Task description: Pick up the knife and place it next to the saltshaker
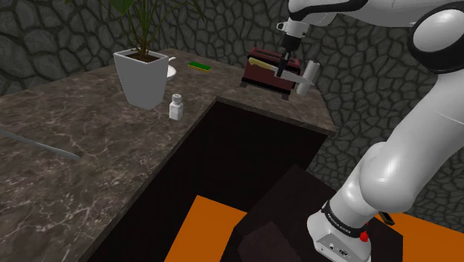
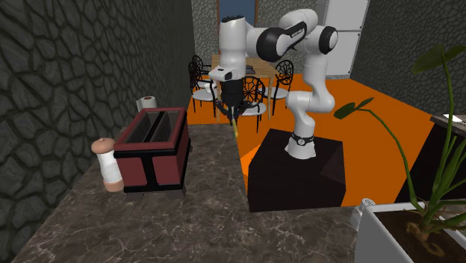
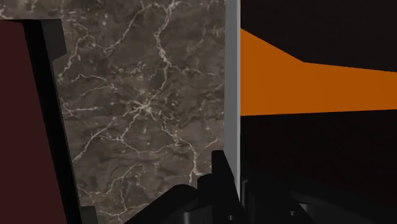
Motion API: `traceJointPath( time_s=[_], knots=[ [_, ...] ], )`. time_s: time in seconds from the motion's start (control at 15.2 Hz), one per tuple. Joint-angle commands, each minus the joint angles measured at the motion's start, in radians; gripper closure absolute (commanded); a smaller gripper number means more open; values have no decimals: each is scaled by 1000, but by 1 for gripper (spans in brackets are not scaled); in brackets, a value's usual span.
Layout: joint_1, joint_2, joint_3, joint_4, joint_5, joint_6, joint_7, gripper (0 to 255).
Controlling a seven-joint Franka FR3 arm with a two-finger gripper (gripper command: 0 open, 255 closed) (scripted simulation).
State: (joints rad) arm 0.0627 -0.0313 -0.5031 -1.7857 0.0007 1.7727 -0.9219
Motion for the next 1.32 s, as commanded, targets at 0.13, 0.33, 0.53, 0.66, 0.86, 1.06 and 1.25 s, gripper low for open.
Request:
traceJointPath(
  time_s=[0.13, 0.33, 0.53, 0.66, 0.86, 1.06, 1.25],
  knots=[
    [50, -52, 59, -56, -23, 10, 116, 255],
    [83, -72, 101, -79, -30, 14, 193, 255],
    [115, -82, 143, -92, -30, 17, 267, 255],
    [136, -84, 171, -95, -29, 17, 315, 255],
    [167, -78, 211, -90, -24, 18, 386, 255],
    [199, -63, 249, -75, -17, 17, 454, 255],
    [231, -39, 285, -50, -10, 14, 520, 255]
  ],
)
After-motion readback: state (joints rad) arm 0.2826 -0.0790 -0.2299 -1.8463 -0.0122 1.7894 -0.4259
